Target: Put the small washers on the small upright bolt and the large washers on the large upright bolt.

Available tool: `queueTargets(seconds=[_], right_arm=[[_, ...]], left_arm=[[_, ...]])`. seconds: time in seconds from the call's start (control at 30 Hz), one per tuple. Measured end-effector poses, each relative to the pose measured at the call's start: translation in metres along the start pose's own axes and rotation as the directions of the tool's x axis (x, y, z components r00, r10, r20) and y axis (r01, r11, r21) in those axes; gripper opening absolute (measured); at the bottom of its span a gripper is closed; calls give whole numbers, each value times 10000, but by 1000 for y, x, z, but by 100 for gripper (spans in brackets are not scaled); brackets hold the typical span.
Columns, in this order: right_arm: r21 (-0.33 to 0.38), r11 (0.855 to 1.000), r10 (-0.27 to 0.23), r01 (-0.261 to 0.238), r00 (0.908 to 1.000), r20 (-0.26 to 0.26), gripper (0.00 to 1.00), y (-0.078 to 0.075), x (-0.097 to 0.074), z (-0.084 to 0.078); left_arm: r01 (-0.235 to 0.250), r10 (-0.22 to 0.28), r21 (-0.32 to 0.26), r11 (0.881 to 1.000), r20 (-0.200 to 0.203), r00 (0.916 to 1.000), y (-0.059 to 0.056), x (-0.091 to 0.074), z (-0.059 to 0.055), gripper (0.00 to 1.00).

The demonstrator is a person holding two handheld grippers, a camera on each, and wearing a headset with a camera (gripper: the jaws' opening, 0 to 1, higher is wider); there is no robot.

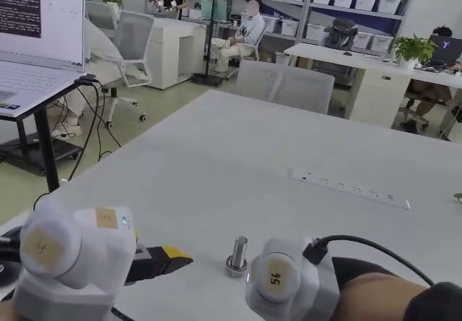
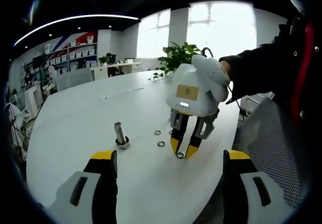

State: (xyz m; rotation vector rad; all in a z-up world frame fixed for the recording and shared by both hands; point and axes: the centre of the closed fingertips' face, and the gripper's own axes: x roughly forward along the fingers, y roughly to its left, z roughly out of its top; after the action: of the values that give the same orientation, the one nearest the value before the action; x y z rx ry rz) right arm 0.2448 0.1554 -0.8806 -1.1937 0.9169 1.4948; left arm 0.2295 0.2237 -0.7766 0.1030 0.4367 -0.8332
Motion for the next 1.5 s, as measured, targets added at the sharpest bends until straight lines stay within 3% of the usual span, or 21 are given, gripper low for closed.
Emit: queueTargets(seconds=[0.6,1.2,1.5], right_arm=[[-70,9999,105,-106,9998,-170,13,-4,-3,-6],[400,9989,-254,263,9994,-216,13,-12,-32,-25],[744,9964,-419,415,9991,36,13,-16,-50,-28]], left_arm=[[92,-91,112,9999,-49,9999,0,3,4,86],[432,-423,349,9985,-265,9988,-7,11,10,86],[583,-558,575,9966,-446,9974,-6,13,16,86]])
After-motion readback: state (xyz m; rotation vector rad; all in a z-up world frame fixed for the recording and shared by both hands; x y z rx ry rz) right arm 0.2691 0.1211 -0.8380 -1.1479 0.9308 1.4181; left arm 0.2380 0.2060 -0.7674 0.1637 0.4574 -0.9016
